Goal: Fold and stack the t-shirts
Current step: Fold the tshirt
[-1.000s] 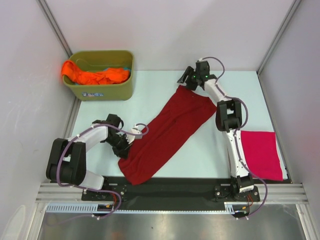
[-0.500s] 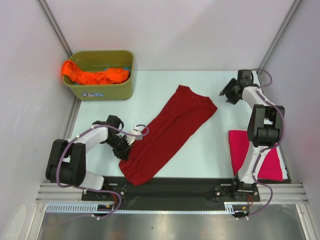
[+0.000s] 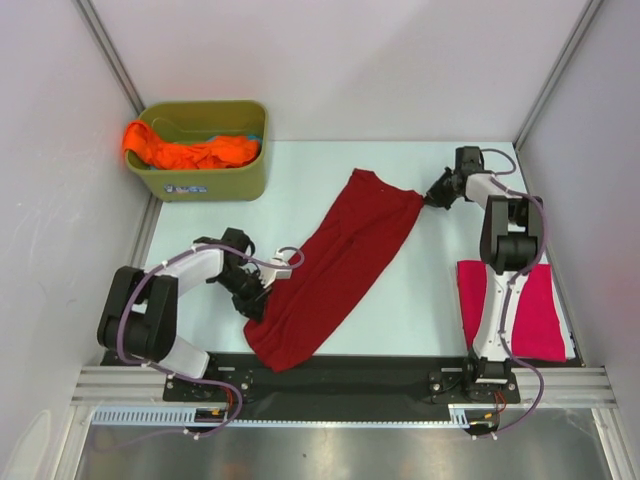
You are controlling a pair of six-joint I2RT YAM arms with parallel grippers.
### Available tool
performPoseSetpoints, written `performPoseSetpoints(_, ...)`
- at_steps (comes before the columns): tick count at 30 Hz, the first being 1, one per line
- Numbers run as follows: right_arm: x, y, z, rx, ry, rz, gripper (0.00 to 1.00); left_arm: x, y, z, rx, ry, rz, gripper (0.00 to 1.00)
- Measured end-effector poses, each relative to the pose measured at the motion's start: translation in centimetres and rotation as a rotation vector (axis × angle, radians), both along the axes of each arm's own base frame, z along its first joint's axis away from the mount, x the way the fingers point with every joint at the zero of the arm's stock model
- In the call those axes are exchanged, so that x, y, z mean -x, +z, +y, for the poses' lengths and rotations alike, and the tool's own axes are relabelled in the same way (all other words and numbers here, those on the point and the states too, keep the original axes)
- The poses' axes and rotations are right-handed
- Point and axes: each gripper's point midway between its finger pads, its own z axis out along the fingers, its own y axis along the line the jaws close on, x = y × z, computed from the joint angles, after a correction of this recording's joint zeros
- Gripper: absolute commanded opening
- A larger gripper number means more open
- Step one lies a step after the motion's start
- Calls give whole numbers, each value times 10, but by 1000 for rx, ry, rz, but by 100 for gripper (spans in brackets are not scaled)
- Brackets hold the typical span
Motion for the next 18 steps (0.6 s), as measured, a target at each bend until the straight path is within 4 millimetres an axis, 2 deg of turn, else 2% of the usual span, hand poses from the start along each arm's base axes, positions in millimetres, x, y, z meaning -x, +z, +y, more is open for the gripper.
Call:
performPoseSetpoints(5,-66,4,22,-51,22,-96,0,-16,5,-19,38,-1,25,10)
performPoseSetpoints(10,-135,8,60,-99,44,-227,0,-27,7,-44,66,-23,28,10)
performPoseSetpoints(13,-159,11,79,-132,41,-285,0,-25,4,-62,76,-34,44,11)
performPoseSetpoints(16,-169,10,92,-169,17,-314,0,-18,-1,-82,69,-49,69,11)
performPoseSetpoints(18,-173,11,92,-179,-9,-329,4,-14,-1,-95,68,-55,76,14)
